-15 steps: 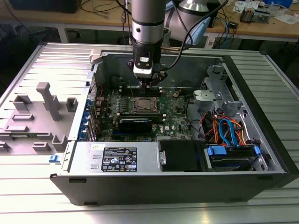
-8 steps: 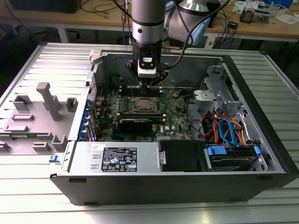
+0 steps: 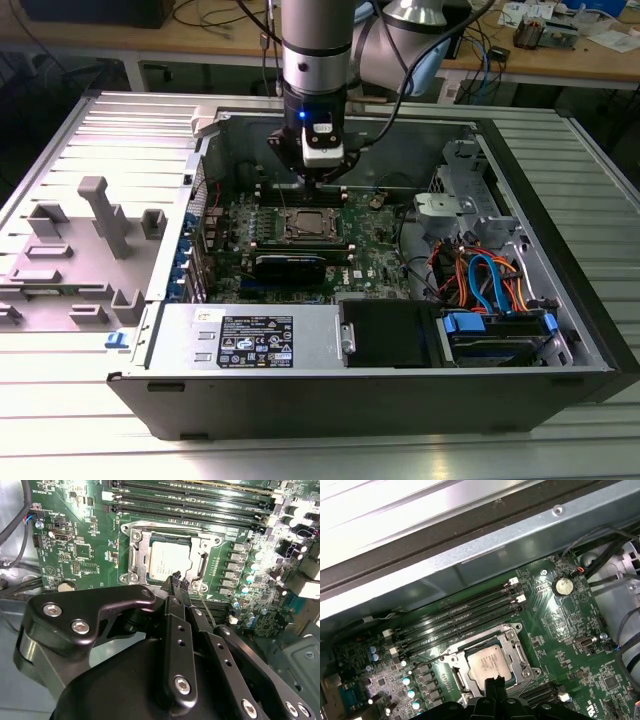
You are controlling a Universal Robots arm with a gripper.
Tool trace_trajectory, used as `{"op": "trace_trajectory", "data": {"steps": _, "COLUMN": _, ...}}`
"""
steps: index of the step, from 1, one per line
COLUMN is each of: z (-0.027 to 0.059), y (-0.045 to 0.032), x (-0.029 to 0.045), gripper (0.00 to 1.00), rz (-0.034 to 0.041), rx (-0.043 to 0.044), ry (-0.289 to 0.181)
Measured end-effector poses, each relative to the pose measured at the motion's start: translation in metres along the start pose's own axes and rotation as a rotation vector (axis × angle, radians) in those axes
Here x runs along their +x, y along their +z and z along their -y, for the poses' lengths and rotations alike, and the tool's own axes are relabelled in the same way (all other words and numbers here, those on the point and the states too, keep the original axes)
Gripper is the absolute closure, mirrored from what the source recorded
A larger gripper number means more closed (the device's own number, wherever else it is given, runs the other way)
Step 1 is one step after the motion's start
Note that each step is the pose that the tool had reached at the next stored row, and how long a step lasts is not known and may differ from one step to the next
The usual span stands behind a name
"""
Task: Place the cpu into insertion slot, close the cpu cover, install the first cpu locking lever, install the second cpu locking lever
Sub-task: 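Install the first cpu locking lever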
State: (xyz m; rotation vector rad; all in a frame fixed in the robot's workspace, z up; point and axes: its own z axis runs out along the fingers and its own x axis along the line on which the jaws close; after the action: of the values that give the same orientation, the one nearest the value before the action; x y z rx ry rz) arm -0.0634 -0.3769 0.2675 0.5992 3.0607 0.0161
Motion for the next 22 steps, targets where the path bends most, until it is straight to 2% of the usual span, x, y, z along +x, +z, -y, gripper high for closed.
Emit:
{"op": "trace_trajectory", "data": {"steps": 15, "z": 0.0002, "y": 0.0000, "x": -0.0001, "gripper": 0.89, "rz": -0.0004, "rx": -0.0005, "ry": -0.025}}
{"op": "trace_trajectory", "data": {"steps": 22, "z": 0.0003, "y": 0.0000, "x": -0.0001, "gripper": 0.89, "rz": -0.0008, "rx": -0.0011, "ry": -0.054}}
